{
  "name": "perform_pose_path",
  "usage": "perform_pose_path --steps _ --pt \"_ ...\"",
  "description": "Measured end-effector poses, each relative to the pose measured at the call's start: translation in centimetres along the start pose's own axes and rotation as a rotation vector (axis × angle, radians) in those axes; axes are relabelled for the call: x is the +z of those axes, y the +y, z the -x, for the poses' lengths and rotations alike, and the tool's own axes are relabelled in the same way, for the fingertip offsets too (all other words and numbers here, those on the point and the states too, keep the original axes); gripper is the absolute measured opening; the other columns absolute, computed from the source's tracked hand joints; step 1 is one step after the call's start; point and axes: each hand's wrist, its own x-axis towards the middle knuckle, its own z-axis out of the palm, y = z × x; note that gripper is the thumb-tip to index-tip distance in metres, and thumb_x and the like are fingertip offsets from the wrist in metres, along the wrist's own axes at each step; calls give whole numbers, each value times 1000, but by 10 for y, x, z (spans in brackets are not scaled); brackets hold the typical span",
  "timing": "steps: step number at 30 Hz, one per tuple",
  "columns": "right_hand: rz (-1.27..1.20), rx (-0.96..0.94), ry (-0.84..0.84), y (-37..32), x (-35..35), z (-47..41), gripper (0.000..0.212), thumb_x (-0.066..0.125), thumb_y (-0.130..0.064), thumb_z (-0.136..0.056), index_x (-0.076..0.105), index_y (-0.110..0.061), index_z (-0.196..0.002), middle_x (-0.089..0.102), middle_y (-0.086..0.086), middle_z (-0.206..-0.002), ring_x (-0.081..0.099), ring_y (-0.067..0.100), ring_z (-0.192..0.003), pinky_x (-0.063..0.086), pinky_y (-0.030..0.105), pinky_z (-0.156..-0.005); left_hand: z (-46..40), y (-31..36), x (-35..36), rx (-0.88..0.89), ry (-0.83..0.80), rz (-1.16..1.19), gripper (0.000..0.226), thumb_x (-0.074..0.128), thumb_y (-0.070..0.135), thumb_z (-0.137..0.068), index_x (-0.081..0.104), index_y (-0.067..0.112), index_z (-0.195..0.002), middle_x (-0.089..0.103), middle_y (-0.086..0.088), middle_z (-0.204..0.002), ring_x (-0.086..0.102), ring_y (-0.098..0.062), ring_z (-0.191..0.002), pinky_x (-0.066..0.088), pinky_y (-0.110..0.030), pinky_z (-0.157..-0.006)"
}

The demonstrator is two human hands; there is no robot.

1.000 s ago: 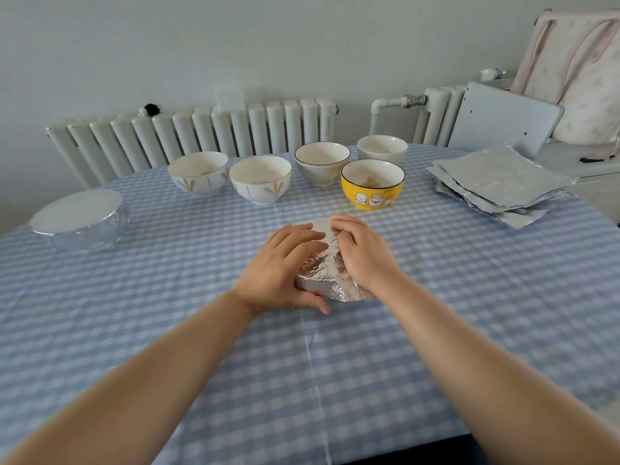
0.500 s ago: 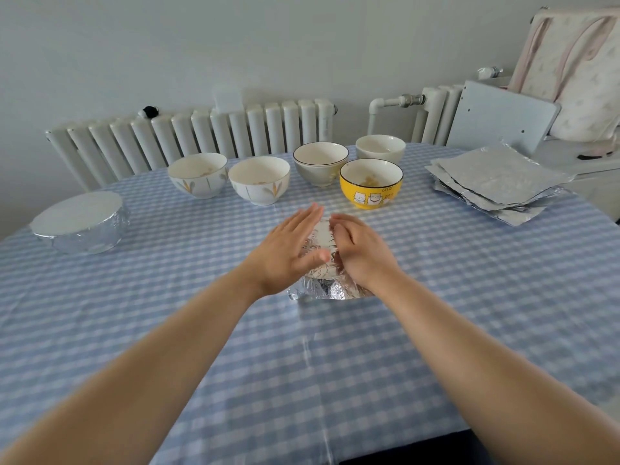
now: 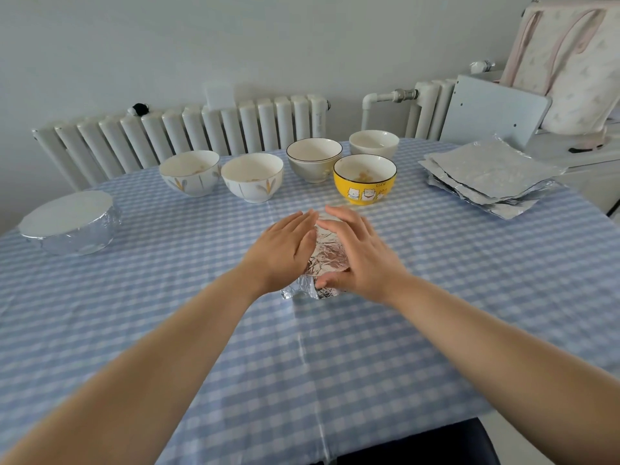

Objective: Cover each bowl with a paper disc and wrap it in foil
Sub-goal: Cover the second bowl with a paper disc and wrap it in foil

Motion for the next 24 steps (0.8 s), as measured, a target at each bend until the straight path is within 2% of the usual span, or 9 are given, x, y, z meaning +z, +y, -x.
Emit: perform_pose_path --steps 5,9,11,14,16,17,19,22,24 --pt "61 -73 2 6 1 4 106 48 -87 -68 29 -19 -146 26 5 -157 21 28 -149 33 52 -115 0 1 -1 -5 -20 -8 53 22 32 -107 18 17 -158 18 3 -164 10 -9 -151 5 -28 -122" --pt "35 -18 -88 3 -6 14 119 56 -84 -62 9 -25 -154 7 0 -163 4 19 -152 21 41 -118 2 6 -6 -20 -37 -50 55 28 32 -106 14 16 -158 17 1 -164 9 -11 -151 4 -25 -120" --pt "-121 105 -171 -1 -13 21 122 45 -91 -63 2 -25 -157 -1 -8 -164 -2 9 -151 13 32 -119 3 8 -11 -11 -61 -83 58 30 33 -106 11 17 -158 15 2 -165 7 -11 -151 4 -25 -119" --pt "-541 447 -97 -8 -27 17 98 25 -85 -80 23 -22 -155 27 -10 -156 21 5 -146 18 22 -116 4 12 -19 3 -99 -147 60 29 34 -105 8 18 -158 13 2 -165 8 -11 -151 7 -28 -120" --pt "-651 591 -44 -6 -34 4 60 26 -60 -99 48 -20 -139 52 -5 -138 44 12 -133 28 30 -116 4 14 -24 10 -115 -192 61 30 35 -104 6 19 -158 14 2 -165 11 -13 -150 11 -31 -120" --pt "-651 621 -53 -5 -35 -1 48 30 -47 -105 53 -18 -134 57 -3 -132 49 13 -127 31 33 -115 4 16 -26 11 -125 -207 62 31 34 -104 6 20 -158 14 3 -164 12 -13 -150 13 -32 -120" --pt "-644 671 -81 -3 -29 -7 41 36 -32 -107 52 -15 -140 59 -1 -130 54 15 -117 36 35 -112 3 20 -28 -2 -150 -193 62 33 32 -103 7 21 -158 14 4 -164 13 -14 -150 15 -33 -118" --pt "-647 719 -23 1 -10 -8 42 42 -24 -104 49 -15 -144 62 -3 -121 55 11 -105 42 34 -101 -4 25 -24 -69 -107 -48 55 32 32 -105 17 19 -157 22 2 -162 18 -16 -148 18 -34 -117" --pt "-688 741 18 -4 -7 -7 43 40 -21 -103 46 -15 -146 59 -16 -101 50 -1 -87 41 23 -84 -8 30 -18 -115 -36 18 51 29 35 -106 26 20 -155 30 1 -158 25 -19 -146 21 -38 -117"
